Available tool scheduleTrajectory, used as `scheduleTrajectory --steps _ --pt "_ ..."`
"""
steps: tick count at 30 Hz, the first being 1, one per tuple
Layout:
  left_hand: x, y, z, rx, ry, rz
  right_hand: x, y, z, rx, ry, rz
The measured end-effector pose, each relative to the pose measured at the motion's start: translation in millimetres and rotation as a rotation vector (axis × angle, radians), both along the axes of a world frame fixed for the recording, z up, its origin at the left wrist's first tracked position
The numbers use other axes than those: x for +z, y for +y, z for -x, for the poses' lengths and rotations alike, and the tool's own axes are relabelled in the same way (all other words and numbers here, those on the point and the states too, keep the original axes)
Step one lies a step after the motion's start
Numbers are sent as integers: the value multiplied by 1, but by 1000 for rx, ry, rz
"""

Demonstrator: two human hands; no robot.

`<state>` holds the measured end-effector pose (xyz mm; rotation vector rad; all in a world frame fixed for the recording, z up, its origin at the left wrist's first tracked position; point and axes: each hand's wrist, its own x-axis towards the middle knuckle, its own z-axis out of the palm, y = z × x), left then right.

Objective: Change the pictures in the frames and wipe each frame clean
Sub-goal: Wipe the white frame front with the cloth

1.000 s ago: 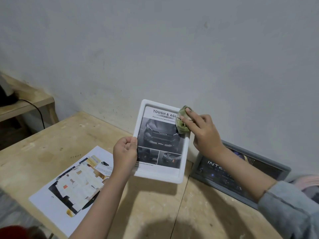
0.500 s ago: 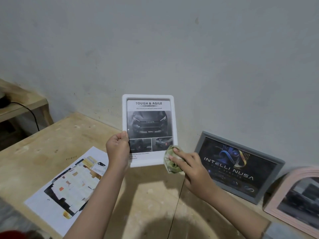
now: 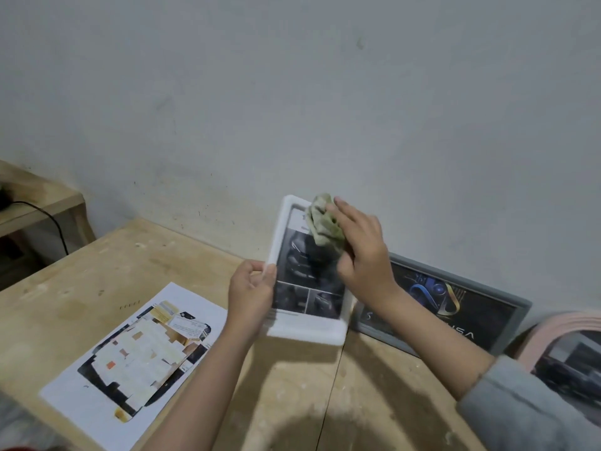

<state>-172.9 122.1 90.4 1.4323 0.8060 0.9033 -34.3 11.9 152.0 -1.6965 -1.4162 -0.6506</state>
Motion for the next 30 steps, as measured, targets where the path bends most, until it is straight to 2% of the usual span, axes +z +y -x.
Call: scheduleTrajectory --steps 5,9,12,15,18,22,23,27,30 --pt "-1 -24 -6 45 53 -171 -7 29 -7 -112 -85 89" --pt "-1 -29 0 78 -95 -169 -32 29 8 -47 -138 121" --pt "-7 -19 2 12 -238 -1 -49 24 24 42 -164 142" --pt "-4 -11 2 -59 -396 306 -64 19 38 126 -166 165" --pt "1 -8 6 -87 -440 507 -79 15 51 243 -219 211" --pt "-6 1 16 -146 -391 712 -88 9 60 359 -224 298" --pt "-11 3 19 -188 -345 709 -89 7 61 388 -226 323" --pt "-27 8 23 -216 -122 484 -98 -3 65 491 -236 418" --pt "-31 13 27 -200 -33 419 -109 -9 69 514 -229 475"
